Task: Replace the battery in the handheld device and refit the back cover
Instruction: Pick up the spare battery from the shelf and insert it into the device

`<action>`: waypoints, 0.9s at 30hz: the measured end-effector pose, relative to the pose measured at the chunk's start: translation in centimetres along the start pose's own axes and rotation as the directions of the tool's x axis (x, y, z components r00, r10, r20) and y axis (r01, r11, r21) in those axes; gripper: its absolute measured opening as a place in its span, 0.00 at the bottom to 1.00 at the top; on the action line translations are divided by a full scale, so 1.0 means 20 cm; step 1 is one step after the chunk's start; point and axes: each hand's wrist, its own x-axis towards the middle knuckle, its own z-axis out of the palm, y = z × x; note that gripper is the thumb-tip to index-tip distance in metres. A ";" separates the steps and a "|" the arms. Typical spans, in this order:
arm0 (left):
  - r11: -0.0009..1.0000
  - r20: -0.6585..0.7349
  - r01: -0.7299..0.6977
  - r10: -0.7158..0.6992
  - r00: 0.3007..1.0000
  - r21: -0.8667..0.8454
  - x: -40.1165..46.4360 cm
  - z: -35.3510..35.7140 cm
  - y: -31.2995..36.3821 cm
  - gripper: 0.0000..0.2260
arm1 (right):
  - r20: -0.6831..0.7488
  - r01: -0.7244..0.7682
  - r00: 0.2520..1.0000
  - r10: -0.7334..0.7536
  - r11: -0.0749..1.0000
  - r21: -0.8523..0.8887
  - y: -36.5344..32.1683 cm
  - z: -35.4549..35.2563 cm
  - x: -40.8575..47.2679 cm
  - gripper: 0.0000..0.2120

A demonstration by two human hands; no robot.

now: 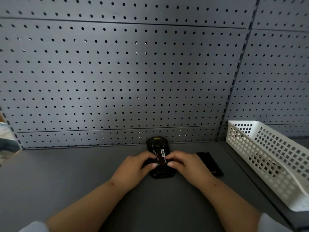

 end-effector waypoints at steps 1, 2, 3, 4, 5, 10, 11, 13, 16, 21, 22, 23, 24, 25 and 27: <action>1.000 -0.001 -0.004 0.004 1.000 -0.024 0.00 0.00 0.00 0.09 | -0.001 0.005 1.000 -0.005 1.000 0.007 0.00 0.00 0.00 0.10; 0.999 -0.001 -0.007 0.007 1.000 -0.040 -0.01 0.00 0.00 0.07 | 0.002 0.006 1.000 -0.006 1.000 0.017 0.01 0.00 0.00 0.10; 0.999 -0.002 -0.007 0.007 1.000 -0.045 -0.01 0.00 0.00 0.06 | 0.008 0.006 1.000 -0.006 1.000 0.024 0.02 0.00 0.00 0.10; 0.999 -0.002 -0.012 0.012 1.000 -0.043 -0.01 0.00 0.00 0.06 | 0.017 0.003 1.000 -0.003 1.000 0.028 0.02 0.00 0.00 0.10; 0.999 -0.004 -0.021 0.021 1.000 -0.030 -0.01 0.00 0.01 0.06 | 0.028 0.002 1.000 -0.003 0.999 0.034 0.03 0.00 0.00 0.10; 0.999 0.050 -0.048 0.048 0.998 -0.008 -0.03 -0.03 0.03 0.30 | 0.064 0.005 0.998 -0.011 0.996 0.090 0.03 -0.01 -0.02 0.10; 0.999 0.079 -0.038 0.041 0.996 -0.031 -0.03 -0.03 0.04 0.37 | 0.072 0.003 0.997 -0.011 0.994 0.106 0.02 -0.01 -0.02 0.13; 0.998 0.103 -0.037 0.041 0.994 -0.044 -0.03 -0.03 0.03 0.37 | 0.096 -0.004 0.995 -0.008 0.991 0.131 0.02 -0.01 -0.03 0.20; 0.998 0.076 -0.050 0.052 0.996 -0.037 -0.02 -0.02 0.00 0.24 | 0.134 0.009 0.991 -0.022 0.995 0.096 0.02 -0.02 -0.03 0.25; 0.995 0.081 -0.072 0.077 0.994 -0.069 -0.02 -0.01 -0.01 0.20 | 0.140 0.022 0.990 -0.031 0.998 0.062 0.02 -0.02 -0.02 0.25; 0.995 0.086 -0.074 0.080 0.993 -0.071 -0.02 -0.01 -0.01 0.20 | 0.141 0.021 0.990 -0.030 0.998 0.063 0.02 -0.02 -0.02 0.25; 0.995 0.090 -0.075 0.082 0.993 -0.070 -0.02 -0.01 -0.01 0.20 | 0.141 0.022 0.990 -0.031 0.998 0.063 0.02 -0.02 -0.02 0.24; 0.995 0.094 -0.074 0.081 0.992 -0.069 -0.02 -0.01 -0.01 0.20 | 0.140 0.023 0.990 -0.031 0.998 0.059 0.02 -0.02 -0.02 0.24; 0.995 0.096 -0.071 0.078 0.992 -0.069 -0.03 -0.01 -0.01 0.20 | 0.139 0.025 0.990 -0.033 0.998 0.058 0.01 -0.02 -0.03 0.24; 0.995 0.098 -0.072 0.078 0.992 -0.070 -0.03 -0.01 -0.01 0.19 | 0.135 0.025 0.990 -0.033 0.998 0.059 0.01 -0.02 -0.03 0.24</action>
